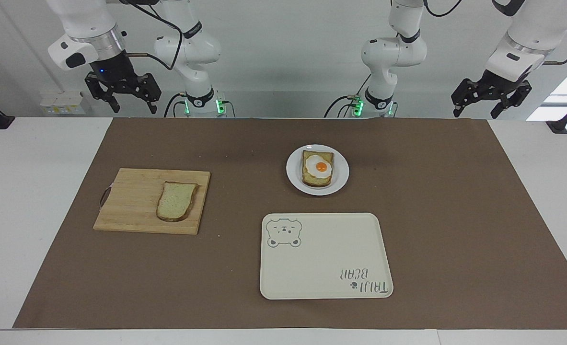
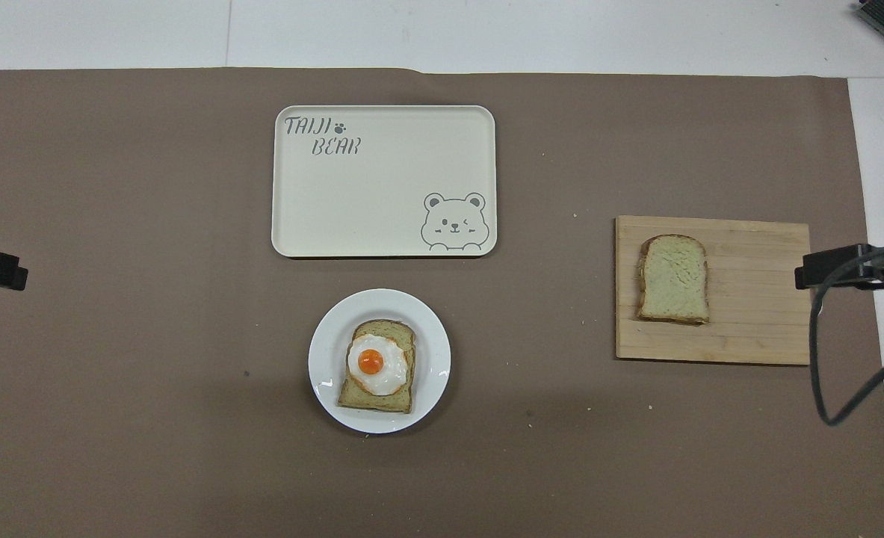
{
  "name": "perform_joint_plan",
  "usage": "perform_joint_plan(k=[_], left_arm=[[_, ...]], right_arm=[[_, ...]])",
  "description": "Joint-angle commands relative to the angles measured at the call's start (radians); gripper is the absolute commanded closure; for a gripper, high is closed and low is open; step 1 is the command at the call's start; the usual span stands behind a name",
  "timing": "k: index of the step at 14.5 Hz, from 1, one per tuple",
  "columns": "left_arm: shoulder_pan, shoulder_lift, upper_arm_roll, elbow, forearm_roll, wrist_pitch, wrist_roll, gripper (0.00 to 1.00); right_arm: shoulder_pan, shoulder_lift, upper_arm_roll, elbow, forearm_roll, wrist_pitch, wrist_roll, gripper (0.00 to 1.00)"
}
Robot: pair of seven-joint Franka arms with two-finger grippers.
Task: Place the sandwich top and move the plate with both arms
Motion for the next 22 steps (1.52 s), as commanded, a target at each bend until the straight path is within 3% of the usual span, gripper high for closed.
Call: perform_joint_plan(k=[1,14,18,22], left_arm=[[0.012,-0.002,-0.004,0.014,-0.014,-0.018,0.007,0.00],[0.012,-0.002,-0.004,0.014,-0.014,-0.018,0.007,0.00],[0.012,-0.002,-0.002,0.014,-0.014,-0.018,0.009,0.00],[0.012,-0.002,-0.002,0.014,-0.014,-0.018,0.006,0.00]], right_arm=[[-0.019,-0.018,0.004,-0.029,0.012,0.021,-0.037,0.00],[-0.064,-0.040,0.003,-0.102,0.029,0.041,-0.173,0.00],[-0.099,-0.024,0.003,-0.116,0.039,0.098,-0.196,0.00],[-0.104,0.032,0.003,-0.165,0.104,0.233,-0.187,0.00]])
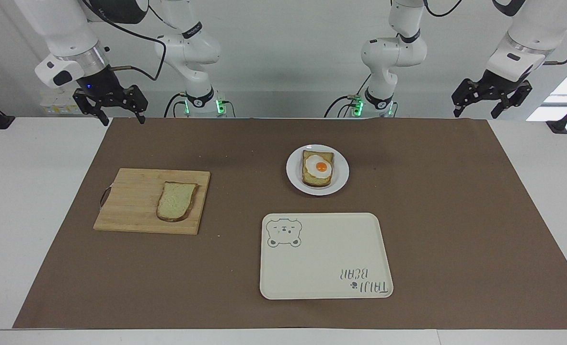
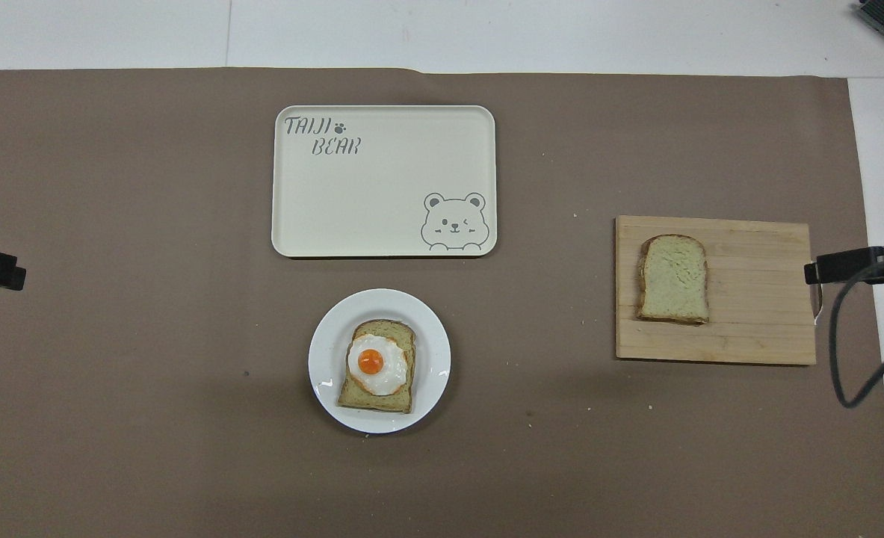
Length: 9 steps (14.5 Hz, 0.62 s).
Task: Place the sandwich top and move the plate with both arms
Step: 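Reach the right gripper to the bread slice on the cutting board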
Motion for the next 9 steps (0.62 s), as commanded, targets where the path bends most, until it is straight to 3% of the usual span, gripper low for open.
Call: perform_joint_plan(k=[1,9], left_arm=[[0.014,-0.002,-0.004,0.014,-0.016,-0.013,0.003,0.00],[0.000,-0.016,-0.005,-0.011,-0.017,-0.015,0.004,0.00]], right_arm=[[-0.017,0.046,0.007,-0.034,0.045,0.094,-0.012,0.00],[-0.028,0.269,0.007,-0.035,0.113,0.344,-0.017,0.00]])
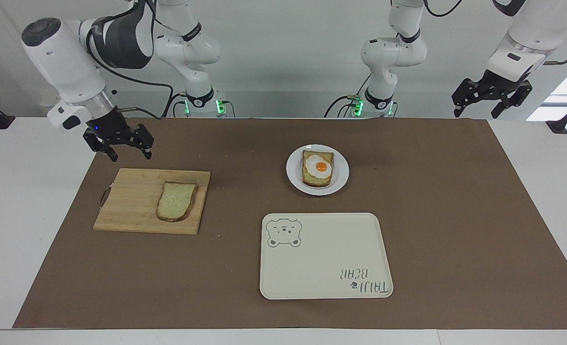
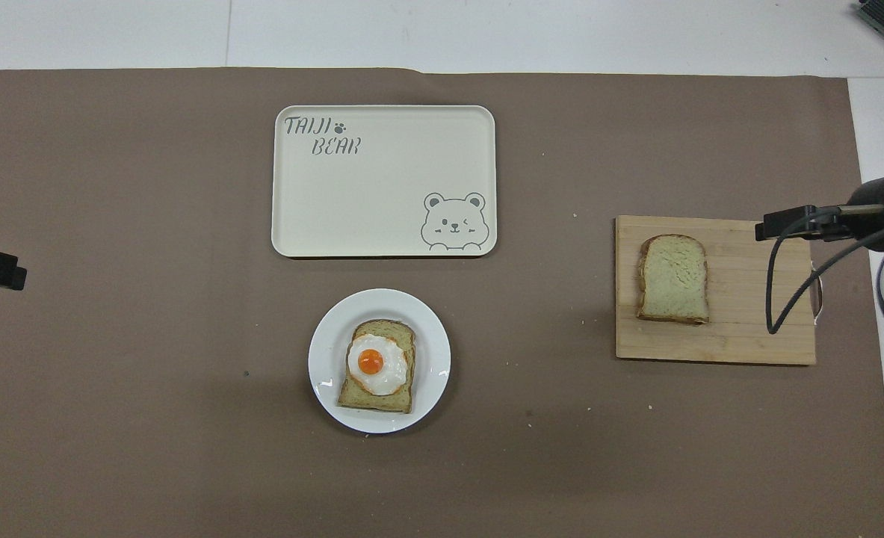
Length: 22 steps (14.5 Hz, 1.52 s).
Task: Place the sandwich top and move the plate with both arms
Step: 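Reach the right gripper to the bread slice on the cutting board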
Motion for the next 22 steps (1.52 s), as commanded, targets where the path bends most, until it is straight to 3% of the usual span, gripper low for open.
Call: perform_joint_plan(k=[1,6,10,22], left_arm=[[0.000,-0.016,-0.002,-0.012,-0.016,-0.014,0.004,0.00],[0.001,-0.025,-0.001,-0.021,-0.019,-0.014,0.001,0.00],[-0.002,-0.022,-0.007,-0.014,-0.019,-0.020,0.006,0.00],[0.004,-0.020,-0.009,-0.011,-0.021,-0.012,0.000,0.00]], right_arm=[[-0.015,0.061,0.007,-0.004,0.034,0.063,-0.016,0.00],[-0.027,0.092,0.007,-0.113,0.039,0.138,-0.037,0.00],[-0.068,0.120,0.007,-0.180,0.190,0.209,-0.238,0.00],[-0.032,0.195,0.007,-0.191,0.232,0.287,-0.201,0.00]])
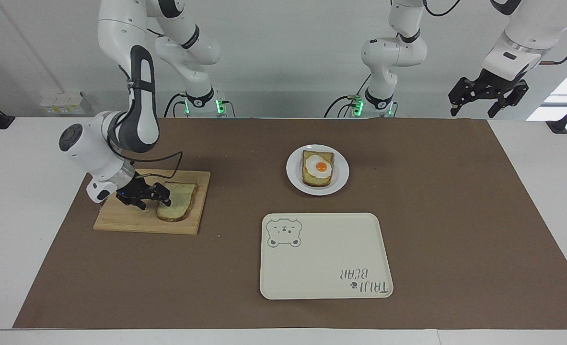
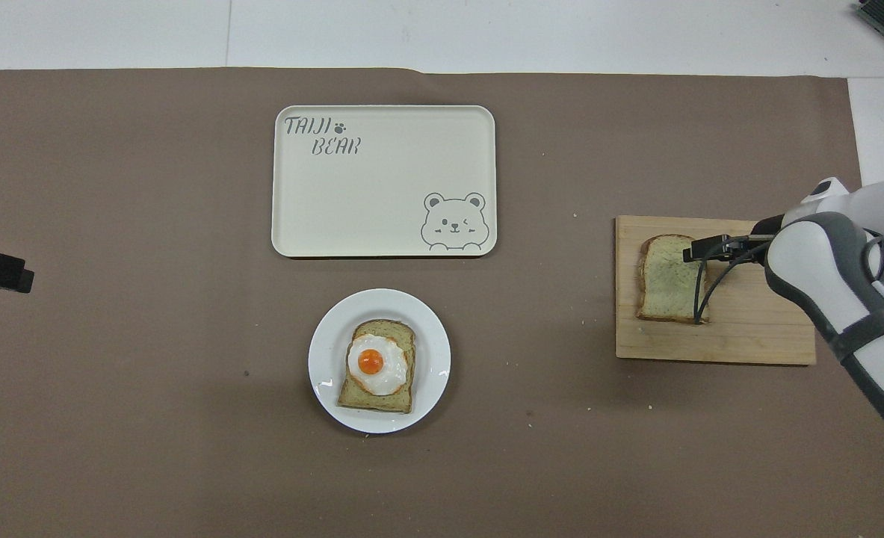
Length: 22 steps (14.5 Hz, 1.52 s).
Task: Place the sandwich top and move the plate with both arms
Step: 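Reach the right gripper to the bread slice on the cutting board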
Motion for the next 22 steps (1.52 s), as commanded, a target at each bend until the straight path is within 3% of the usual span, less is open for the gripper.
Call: perform_joint_plan(k=[1,11,12,16,17,22], left_arm=[[0.008,-0.018,0.000,-0.010,-0.013,-0.013,0.000,0.00],[0.003,-0.016,0.001,-0.009,-0.013,-0.010,0.006,0.00],[0.006,-0.018,0.001,-0.009,-0.013,-0.012,0.006,0.00],[0.012,-0.018,0.007,-0.010,-0.013,-0.012,0.006,0.00],[0.012,-0.018,0.007,-0.010,-0.013,-0.012,0.006,0.00],[0.009,-0.016,0.007,-0.009,-0.013,-0.010,0.004,0.00]], right_arm=[[0.017,0.031,0.001,-0.010,0.031,0.051,0.017,0.00],[0.017,0.045,0.003,0.008,0.029,0.048,0.013,0.00],[0.017,0.048,0.003,0.017,0.029,0.040,0.013,0.11],[0.012,0.055,0.003,0.040,0.029,0.029,0.007,0.78],[0.014,0.055,0.003,0.040,0.029,0.029,0.010,1.00],[0.017,0.057,0.003,0.040,0.031,0.029,0.016,1.00]])
